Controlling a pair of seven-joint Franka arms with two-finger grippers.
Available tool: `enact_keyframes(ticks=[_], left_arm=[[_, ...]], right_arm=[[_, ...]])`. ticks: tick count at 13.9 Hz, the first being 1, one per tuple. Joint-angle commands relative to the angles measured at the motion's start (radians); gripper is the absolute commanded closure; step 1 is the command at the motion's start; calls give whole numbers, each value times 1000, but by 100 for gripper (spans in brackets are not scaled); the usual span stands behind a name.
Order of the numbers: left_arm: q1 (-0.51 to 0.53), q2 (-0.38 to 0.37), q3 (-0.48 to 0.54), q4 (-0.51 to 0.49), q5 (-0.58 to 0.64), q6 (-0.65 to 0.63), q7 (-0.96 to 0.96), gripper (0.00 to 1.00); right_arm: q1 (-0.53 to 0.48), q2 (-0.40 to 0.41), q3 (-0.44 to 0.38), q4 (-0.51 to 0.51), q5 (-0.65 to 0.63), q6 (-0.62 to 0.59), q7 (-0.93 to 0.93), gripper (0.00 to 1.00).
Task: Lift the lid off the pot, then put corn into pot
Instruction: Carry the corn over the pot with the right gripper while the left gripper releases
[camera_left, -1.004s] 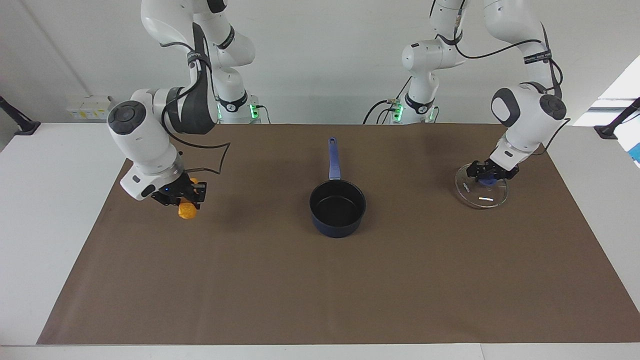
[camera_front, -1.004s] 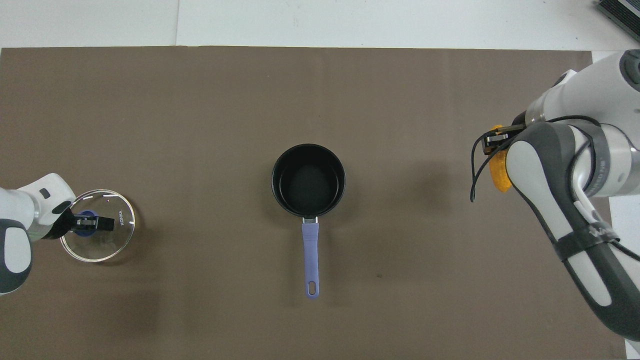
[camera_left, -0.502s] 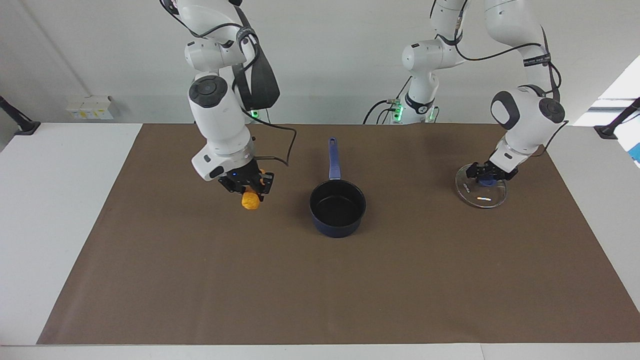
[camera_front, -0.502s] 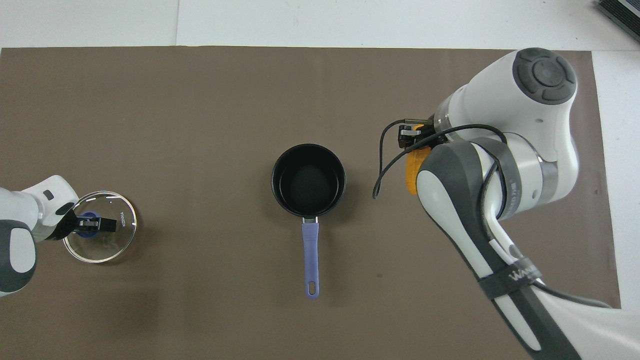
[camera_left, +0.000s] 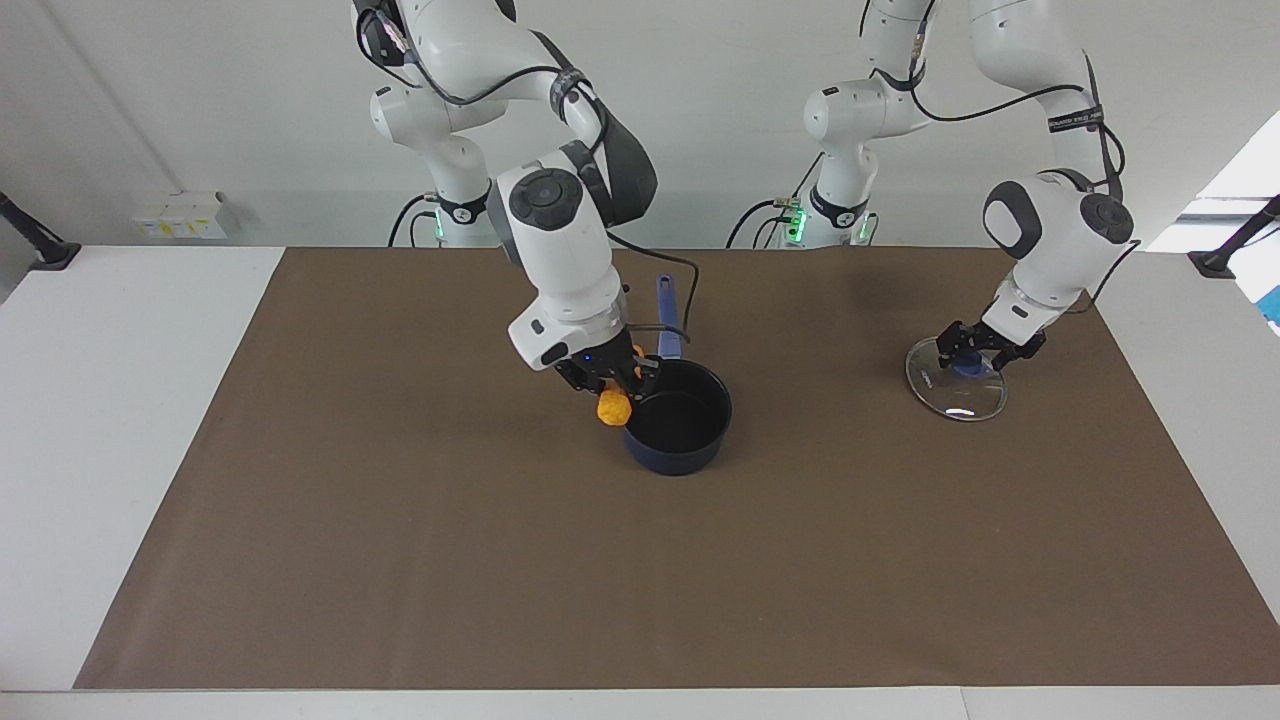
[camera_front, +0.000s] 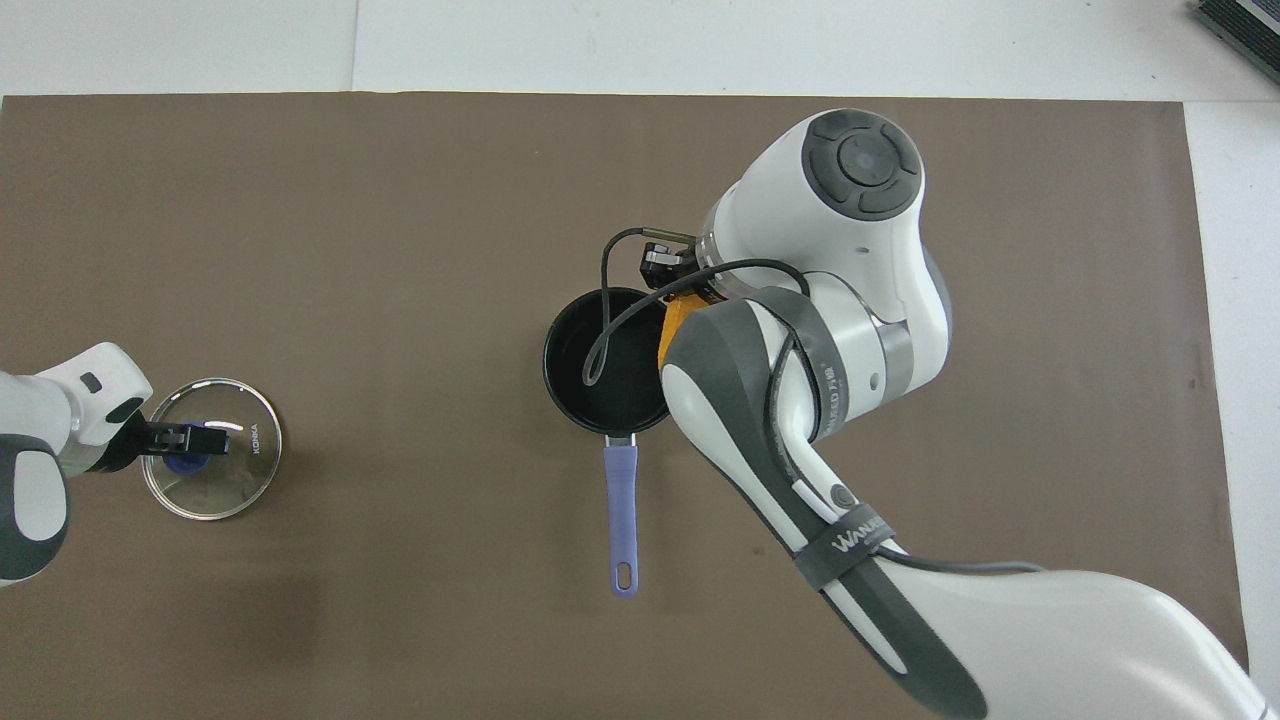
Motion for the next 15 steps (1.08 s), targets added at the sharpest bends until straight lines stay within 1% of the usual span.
enact_keyframes(ticks=[1,3,5,7,9,11,13,14,15], left_arm=[[-6,58,-2,82,-21,7,-3,0],[-23,80,-3,122,-21,7,-14,0],[-62,77,-8,156,-21,-5,-81,0],[-93,75,-8,208,-21,-78,-153,0],[-118,75,-6,265,-21,-144,-204,0],[-128,75,-9,354,-12,-252,-242,0],[-135,78,-8,435,-7,-344,-267,0],[-135,80,-8,461,-1,-372,-269,0],[-135,83,-9,487,8,-392,-270,0]], right_arm=[[17,104,33,71,20,55,37,100],[53,137,33,66,20,69,40,100],[68,138,31,61,20,69,45,100],[65,135,33,52,19,72,43,100],[63,129,33,22,14,72,22,100],[59,129,33,8,14,74,-19,100],[66,134,33,8,11,79,-21,100],[65,134,33,3,13,80,-21,86],[66,134,33,-20,13,88,-21,69]])
